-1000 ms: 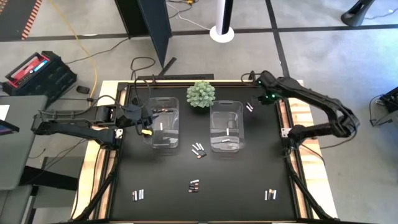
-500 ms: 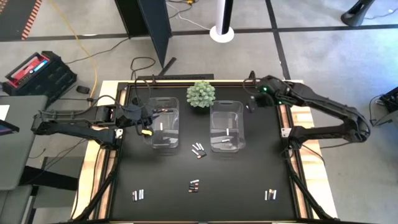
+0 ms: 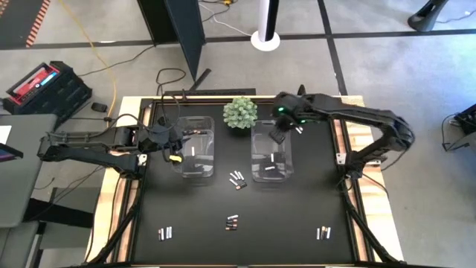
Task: Sort batteries
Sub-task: Put the white-blue battery into the right transparent bin
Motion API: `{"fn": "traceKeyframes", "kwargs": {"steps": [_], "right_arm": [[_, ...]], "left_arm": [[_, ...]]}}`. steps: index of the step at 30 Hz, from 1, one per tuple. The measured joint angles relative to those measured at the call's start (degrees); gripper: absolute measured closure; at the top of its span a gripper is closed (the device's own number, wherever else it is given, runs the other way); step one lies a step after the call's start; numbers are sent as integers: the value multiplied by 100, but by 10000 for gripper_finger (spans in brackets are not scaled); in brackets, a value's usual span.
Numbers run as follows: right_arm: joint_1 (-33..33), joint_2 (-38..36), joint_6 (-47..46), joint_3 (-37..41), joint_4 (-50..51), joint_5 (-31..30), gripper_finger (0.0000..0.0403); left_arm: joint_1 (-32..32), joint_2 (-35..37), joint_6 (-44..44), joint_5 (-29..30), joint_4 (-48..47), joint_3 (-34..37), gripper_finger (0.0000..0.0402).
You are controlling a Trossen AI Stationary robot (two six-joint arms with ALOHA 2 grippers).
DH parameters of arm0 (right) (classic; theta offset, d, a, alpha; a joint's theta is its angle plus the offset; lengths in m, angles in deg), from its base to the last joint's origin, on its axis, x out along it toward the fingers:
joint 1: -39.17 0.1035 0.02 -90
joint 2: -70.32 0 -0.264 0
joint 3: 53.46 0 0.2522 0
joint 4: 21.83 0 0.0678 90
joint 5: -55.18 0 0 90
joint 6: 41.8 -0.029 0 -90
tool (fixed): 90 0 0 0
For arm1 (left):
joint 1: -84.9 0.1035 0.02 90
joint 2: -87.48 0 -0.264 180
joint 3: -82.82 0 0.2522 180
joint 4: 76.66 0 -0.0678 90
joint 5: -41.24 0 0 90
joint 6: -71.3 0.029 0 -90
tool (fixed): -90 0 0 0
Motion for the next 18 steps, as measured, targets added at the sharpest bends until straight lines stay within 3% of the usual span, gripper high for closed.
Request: {"fn": "traceKeyframes", "kwargs": {"steps": [7, 18], "right_arm": [[145, 941, 518, -22, 238, 693, 379], [167, 2156, 975, -25, 251, 744, 379]], "left_arm": [[0, 0, -28, -2, -2, 0, 329], [0, 0, -22, -2, -2, 0, 329]]}}
